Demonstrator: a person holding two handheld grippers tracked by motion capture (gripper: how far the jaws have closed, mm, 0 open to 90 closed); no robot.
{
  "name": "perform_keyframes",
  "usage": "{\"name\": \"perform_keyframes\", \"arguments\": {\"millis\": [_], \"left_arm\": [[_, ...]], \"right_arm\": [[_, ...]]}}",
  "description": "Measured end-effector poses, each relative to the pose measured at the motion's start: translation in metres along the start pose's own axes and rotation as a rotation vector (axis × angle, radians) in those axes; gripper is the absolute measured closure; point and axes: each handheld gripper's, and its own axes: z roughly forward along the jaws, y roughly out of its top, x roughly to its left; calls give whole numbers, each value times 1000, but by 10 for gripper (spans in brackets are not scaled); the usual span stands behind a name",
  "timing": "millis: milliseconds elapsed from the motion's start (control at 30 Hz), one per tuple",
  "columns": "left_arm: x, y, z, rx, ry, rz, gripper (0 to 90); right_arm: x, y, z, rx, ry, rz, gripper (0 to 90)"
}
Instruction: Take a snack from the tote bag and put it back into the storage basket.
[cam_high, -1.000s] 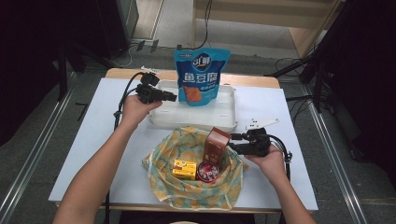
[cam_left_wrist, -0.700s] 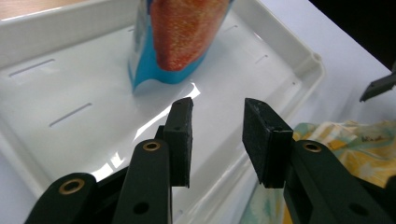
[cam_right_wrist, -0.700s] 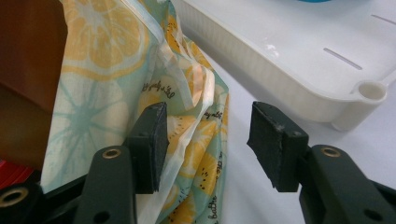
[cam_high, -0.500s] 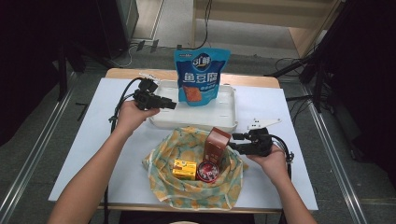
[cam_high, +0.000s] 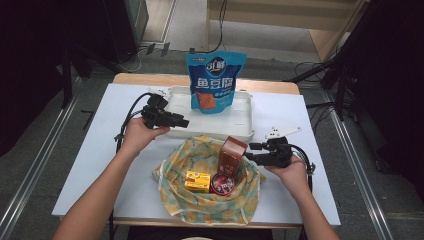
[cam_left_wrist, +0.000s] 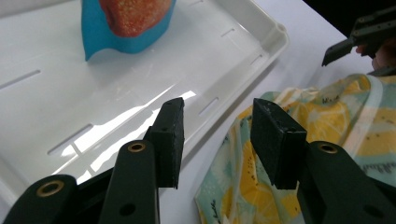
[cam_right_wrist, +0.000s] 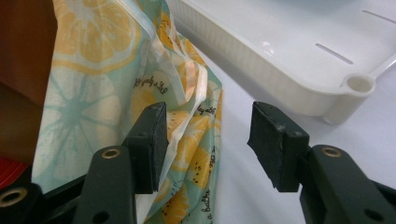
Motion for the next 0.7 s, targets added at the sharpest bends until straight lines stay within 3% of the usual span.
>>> {"name": "perform_keyframes", "arguments": {"millis": [133,700], "left_arm": [[-5,-5,-4,20,-8,-7,498],[-20,-35,-26,-13,-23,9,443]], "right_arm": [[0,0,0,3,0,3,479],[0,0,-4,10,8,19,484]]}}
